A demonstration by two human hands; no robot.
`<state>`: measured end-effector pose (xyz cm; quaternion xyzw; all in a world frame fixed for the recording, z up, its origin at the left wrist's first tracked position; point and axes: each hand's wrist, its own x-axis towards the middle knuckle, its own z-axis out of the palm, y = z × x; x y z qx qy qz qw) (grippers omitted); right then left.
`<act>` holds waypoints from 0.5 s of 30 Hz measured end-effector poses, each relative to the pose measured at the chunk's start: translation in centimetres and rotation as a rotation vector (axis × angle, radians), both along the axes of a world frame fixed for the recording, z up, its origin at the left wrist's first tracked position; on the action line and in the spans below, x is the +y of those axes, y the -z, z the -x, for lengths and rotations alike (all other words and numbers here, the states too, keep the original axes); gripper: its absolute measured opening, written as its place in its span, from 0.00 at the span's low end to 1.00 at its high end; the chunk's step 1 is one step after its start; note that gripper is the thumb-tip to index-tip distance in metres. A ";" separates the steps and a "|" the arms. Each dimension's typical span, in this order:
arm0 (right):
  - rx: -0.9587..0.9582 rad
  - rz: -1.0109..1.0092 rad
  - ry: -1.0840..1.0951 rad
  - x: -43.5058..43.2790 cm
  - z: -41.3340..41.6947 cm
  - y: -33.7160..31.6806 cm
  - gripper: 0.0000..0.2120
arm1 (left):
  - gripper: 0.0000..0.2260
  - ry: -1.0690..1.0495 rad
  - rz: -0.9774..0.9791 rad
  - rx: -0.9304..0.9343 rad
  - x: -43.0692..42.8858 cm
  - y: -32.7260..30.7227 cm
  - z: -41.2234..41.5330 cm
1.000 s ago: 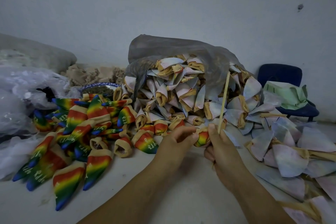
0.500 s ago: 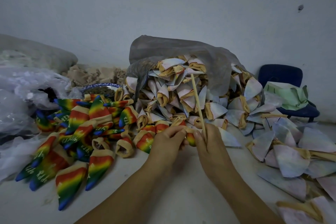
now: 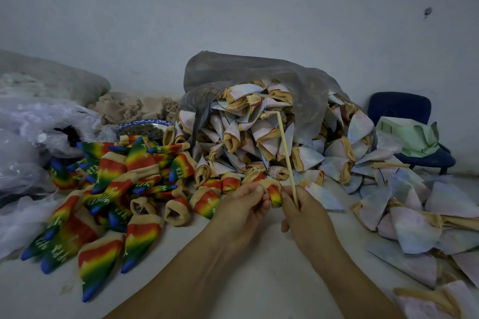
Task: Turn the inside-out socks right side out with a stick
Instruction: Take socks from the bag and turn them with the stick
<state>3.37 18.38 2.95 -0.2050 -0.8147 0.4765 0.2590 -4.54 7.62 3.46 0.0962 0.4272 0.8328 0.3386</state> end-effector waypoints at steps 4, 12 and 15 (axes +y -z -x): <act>0.063 0.201 0.014 0.2 -0.2 -0.4 0.08 | 0.09 -0.014 0.063 0.104 0.3 0.3 -0.3; 0.289 1.071 -0.270 1.3 -0.3 -1.0 0.12 | 0.07 0.048 -0.003 -0.003 0.4 -0.1 -0.4; 0.287 1.107 -0.370 1.7 -0.4 -0.8 0.09 | 0.06 0.104 -0.126 -0.113 0.3 -0.4 -0.5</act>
